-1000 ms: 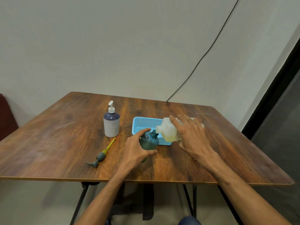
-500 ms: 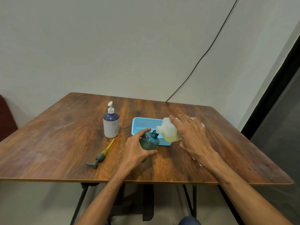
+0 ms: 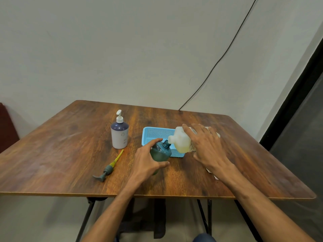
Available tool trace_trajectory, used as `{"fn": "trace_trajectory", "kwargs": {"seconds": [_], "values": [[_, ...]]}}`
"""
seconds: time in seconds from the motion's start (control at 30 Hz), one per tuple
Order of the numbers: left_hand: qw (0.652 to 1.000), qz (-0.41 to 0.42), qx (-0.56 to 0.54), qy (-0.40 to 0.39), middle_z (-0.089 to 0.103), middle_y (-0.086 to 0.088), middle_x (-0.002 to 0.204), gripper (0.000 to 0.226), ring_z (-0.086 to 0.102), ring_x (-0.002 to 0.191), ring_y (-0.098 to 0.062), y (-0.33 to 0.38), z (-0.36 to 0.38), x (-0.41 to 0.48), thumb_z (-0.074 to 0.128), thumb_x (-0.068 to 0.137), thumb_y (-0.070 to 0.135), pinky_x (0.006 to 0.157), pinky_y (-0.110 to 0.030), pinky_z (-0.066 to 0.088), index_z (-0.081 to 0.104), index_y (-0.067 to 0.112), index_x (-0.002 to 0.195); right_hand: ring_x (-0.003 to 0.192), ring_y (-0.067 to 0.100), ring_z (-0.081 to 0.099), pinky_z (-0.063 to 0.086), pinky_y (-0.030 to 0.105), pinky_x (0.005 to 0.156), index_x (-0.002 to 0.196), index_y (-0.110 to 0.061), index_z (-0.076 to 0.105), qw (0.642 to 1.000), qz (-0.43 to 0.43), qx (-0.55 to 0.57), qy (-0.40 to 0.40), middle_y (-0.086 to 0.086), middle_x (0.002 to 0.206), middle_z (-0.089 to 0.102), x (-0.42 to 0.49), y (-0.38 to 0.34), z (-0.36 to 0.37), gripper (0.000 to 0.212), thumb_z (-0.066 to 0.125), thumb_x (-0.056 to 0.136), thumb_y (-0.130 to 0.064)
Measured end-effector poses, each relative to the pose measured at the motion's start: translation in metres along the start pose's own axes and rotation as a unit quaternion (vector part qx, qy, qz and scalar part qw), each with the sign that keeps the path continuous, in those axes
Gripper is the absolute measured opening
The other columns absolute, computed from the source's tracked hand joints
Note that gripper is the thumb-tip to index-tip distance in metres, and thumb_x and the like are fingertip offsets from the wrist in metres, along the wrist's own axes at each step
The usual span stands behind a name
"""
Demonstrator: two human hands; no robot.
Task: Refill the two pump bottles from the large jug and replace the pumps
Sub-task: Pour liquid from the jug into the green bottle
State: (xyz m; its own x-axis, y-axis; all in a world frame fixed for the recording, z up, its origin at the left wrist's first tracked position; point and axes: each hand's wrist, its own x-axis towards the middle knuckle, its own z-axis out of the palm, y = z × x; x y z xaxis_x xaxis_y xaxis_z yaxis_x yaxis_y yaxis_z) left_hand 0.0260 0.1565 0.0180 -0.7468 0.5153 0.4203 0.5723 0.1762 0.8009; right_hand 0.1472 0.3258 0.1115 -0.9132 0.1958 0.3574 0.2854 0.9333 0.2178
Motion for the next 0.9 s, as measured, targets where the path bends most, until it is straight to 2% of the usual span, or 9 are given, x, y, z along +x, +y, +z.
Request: {"fn": "trace_trajectory", "kwargs": {"seconds": [0.13,0.3,0.57,0.9], "values": [[1.000,0.006,-0.001,0.000,0.060,0.005,0.131,0.084,0.056,0.112,-0.005,0.0004,-0.0006,0.0004,0.093,0.060,0.033,0.093,-0.017,0.049,0.055,0.030,0.135,0.138,0.037,0.043,0.035,0.056,0.111,0.154,-0.020,0.033,1.000,-0.001,-0.005,0.004,0.015,0.148,0.046,0.0013,0.0007,0.0017,0.097,0.084,0.071,-0.018],[1.000,0.008,-0.001,-0.004,0.060,0.005,0.131,0.083,0.057,0.111,-0.006,-0.0018,0.0007,0.0007,0.093,0.061,0.032,0.087,-0.006,0.043,0.055,0.029,0.135,0.137,0.037,0.043,0.034,0.057,0.112,0.154,-0.021,0.032,1.000,-0.001,-0.007,0.008,0.014,0.148,0.045,0.0006,0.0009,0.0022,0.097,0.084,0.071,-0.017],[1.000,0.008,0.004,-0.005,0.060,0.005,0.132,0.084,0.056,0.113,-0.007,-0.0038,0.0023,0.0020,0.093,0.060,0.034,0.090,-0.010,0.044,0.054,0.032,0.134,0.133,0.038,0.048,0.039,0.058,0.107,0.151,-0.020,0.038,1.000,0.000,-0.008,0.015,0.015,0.144,0.050,0.0008,0.0014,0.0049,0.098,0.086,0.066,-0.016],[1.000,0.004,0.003,-0.005,0.059,0.004,0.133,0.085,0.056,0.115,-0.008,-0.0045,0.0019,0.0017,0.093,0.060,0.033,0.090,-0.011,0.045,0.055,0.031,0.135,0.136,0.039,0.045,0.036,0.058,0.110,0.153,-0.019,0.035,1.000,-0.001,-0.008,0.010,0.016,0.147,0.047,0.0009,0.0005,0.0034,0.097,0.084,0.070,-0.016]]}}
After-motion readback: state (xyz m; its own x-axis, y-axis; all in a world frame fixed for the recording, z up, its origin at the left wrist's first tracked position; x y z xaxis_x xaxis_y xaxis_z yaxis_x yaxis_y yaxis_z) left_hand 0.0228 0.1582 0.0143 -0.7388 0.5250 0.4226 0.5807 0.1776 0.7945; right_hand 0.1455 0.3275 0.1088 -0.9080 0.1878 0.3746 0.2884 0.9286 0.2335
